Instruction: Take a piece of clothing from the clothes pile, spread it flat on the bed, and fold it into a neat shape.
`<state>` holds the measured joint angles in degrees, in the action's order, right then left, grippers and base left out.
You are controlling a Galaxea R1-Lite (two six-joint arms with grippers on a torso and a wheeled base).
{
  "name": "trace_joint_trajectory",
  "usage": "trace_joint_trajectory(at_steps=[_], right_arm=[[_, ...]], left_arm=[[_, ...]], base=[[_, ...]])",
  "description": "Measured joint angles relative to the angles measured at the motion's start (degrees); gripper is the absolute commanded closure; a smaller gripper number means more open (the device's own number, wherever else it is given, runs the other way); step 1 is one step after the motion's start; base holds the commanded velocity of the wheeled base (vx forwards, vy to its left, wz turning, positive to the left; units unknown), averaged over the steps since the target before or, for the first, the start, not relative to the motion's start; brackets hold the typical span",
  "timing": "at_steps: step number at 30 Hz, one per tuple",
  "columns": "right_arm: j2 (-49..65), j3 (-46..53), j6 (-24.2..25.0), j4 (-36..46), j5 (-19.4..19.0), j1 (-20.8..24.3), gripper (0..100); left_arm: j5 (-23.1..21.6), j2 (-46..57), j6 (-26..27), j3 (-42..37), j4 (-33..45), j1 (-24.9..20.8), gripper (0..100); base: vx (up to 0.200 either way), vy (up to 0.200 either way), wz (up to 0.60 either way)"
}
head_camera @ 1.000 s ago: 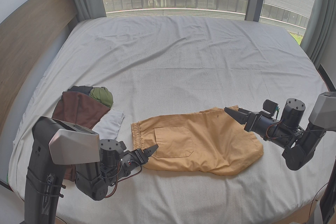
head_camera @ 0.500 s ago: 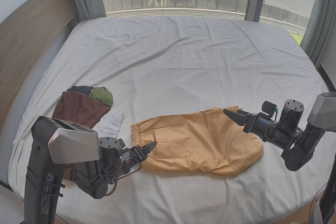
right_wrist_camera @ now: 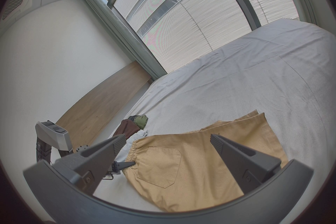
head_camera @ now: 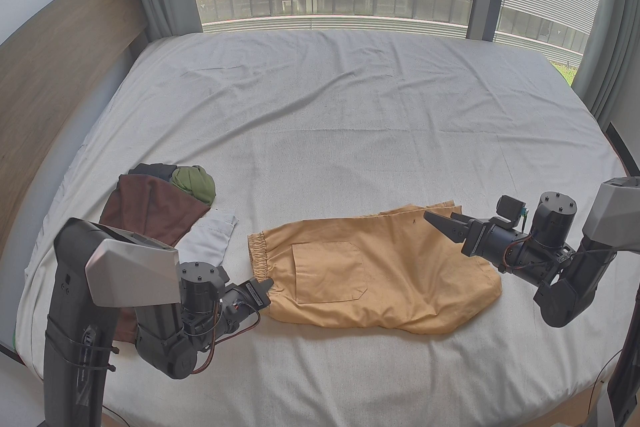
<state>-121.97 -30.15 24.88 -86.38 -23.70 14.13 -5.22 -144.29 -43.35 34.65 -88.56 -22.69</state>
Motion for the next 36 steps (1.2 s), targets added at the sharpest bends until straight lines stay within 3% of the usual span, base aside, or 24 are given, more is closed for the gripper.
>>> trace_joint_trajectory(at_steps=[15,36], right_arm=[[-0.63,0.02,-0.09,0.0,0.0,0.5,0],[-2.15,0.0,-0.2,-1.78,0.09,1.02,0]], left_arm=[[-0.61,7.81,4.27,-7.69,0.05,4.69,100],[-3.25,12.2,4.44,-11.41,-0.15,9.74,100]], base=[[0.0,0.0,0.0],[0.0,0.0,0.0]])
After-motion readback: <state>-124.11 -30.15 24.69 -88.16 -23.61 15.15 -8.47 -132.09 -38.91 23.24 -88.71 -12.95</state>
